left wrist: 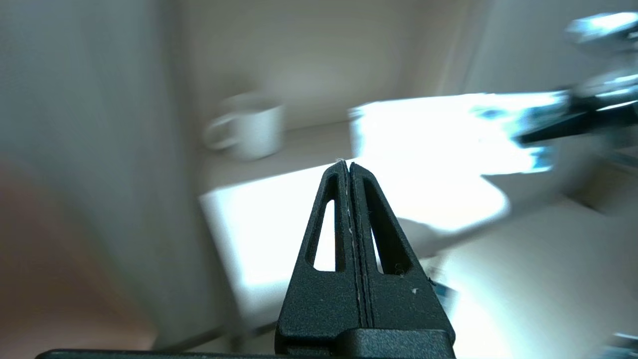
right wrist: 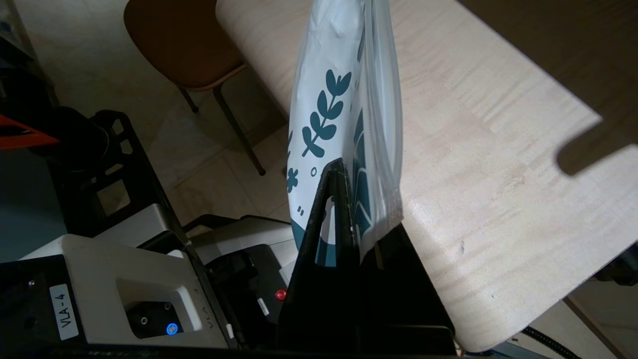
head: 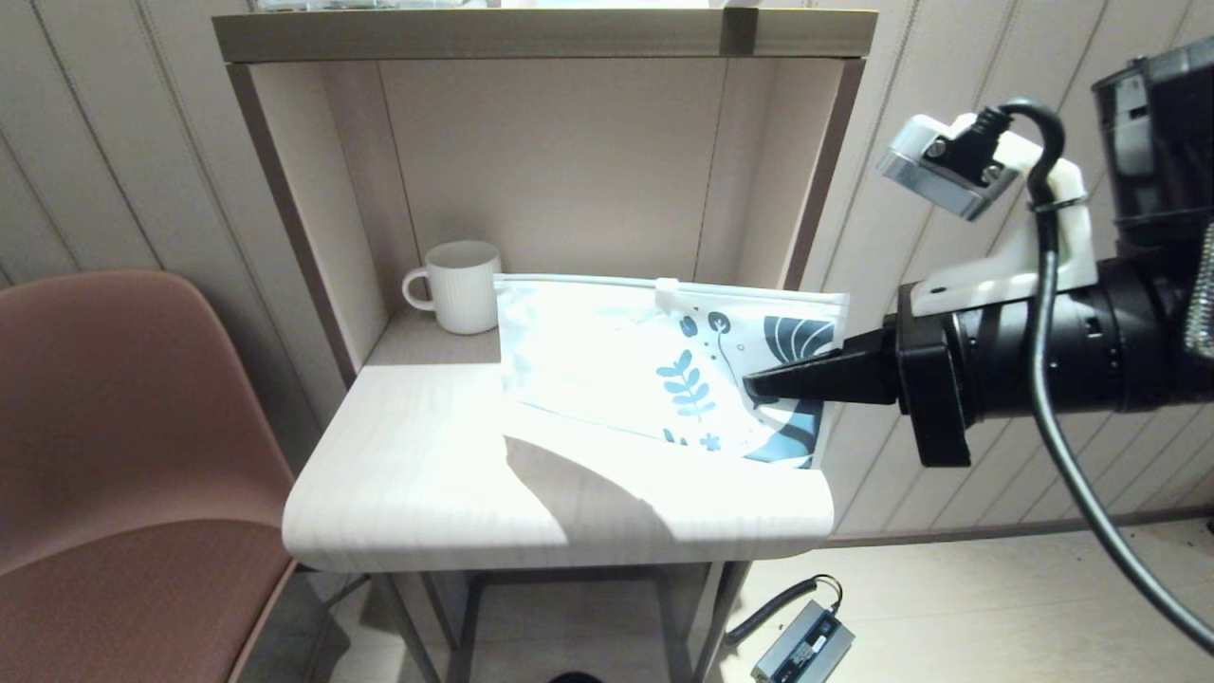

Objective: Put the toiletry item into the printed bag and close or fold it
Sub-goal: Open the storage bag

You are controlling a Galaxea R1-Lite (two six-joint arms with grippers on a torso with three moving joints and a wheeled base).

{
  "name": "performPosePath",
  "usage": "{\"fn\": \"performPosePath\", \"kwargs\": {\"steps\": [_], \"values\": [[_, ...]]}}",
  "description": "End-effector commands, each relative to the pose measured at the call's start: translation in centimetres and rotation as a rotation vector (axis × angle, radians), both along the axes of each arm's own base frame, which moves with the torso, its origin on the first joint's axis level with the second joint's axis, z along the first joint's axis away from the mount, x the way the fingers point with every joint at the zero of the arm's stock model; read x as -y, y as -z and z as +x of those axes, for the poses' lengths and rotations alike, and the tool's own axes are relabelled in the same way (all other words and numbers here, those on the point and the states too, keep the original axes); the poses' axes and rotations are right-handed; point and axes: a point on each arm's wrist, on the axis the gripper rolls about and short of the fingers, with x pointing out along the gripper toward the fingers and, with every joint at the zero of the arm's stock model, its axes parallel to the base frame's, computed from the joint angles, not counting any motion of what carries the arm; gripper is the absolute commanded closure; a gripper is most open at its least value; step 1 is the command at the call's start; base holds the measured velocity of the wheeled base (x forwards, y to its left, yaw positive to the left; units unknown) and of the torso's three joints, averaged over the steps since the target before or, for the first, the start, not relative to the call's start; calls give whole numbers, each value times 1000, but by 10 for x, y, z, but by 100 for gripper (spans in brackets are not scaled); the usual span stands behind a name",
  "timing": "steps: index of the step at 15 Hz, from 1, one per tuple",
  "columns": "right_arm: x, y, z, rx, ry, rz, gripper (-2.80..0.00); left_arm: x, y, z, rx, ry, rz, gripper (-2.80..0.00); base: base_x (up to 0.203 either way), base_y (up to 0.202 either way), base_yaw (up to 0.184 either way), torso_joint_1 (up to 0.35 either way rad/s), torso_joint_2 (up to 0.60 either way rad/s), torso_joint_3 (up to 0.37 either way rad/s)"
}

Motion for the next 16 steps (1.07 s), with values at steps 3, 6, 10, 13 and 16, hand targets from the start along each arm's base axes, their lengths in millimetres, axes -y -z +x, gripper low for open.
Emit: {"fn": "performPosePath", "kwargs": {"steps": [3,6,10,13,16], "values": [[-11,-4,-21,-23,-49,-52,0,7,-45,86,-156,384,30,0,0,0,0,0,0,0],[-12,-2,-29,17,-122,-142,0,20,-48,109,-198,580,42,0,0,0,0,0,0,0],[-12,1,-28,77,-169,-217,0,48,-42,116,-229,810,78,0,0,0,0,0,0,0],[-9,-6,-32,94,-197,-257,0,78,-34,123,-258,1000,148,0,0,0,0,0,0,0],[-11,-18,-36,105,-229,-262,0,106,-27,137,-291,1098,218,0,0,0,0,0,0,0]]}}
